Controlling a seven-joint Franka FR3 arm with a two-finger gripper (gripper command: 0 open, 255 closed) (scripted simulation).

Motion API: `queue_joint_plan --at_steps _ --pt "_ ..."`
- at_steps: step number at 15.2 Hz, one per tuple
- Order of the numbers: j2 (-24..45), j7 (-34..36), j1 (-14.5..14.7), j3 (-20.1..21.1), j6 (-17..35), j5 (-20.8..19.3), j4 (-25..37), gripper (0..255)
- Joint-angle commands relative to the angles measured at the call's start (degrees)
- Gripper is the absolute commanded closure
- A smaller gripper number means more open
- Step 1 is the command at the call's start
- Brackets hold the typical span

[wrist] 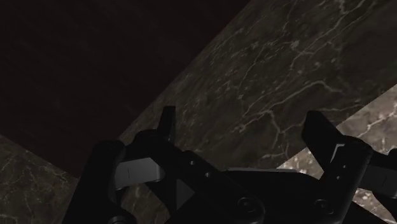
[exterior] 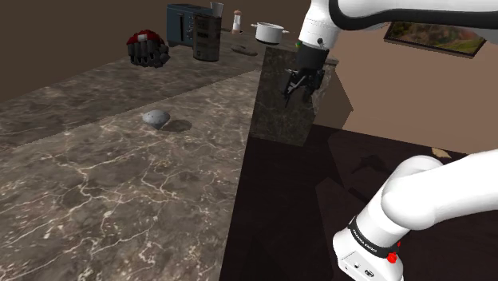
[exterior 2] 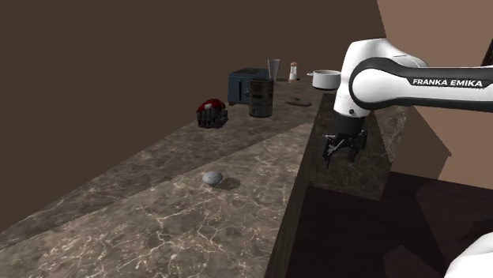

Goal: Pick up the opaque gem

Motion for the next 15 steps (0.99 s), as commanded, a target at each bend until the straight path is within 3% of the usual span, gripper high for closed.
queue_joint_plan --at_steps 1,8,15 --pt "3.27 1.98 0.73 2.19 0.49 0.75 2.84 0" --pt "15.03 8.50 2.41 9.30 2.55 1.04 12.65 0" --pt "28.62 16.02 4.25 15.98 2.75 -2.41 25.42 0"
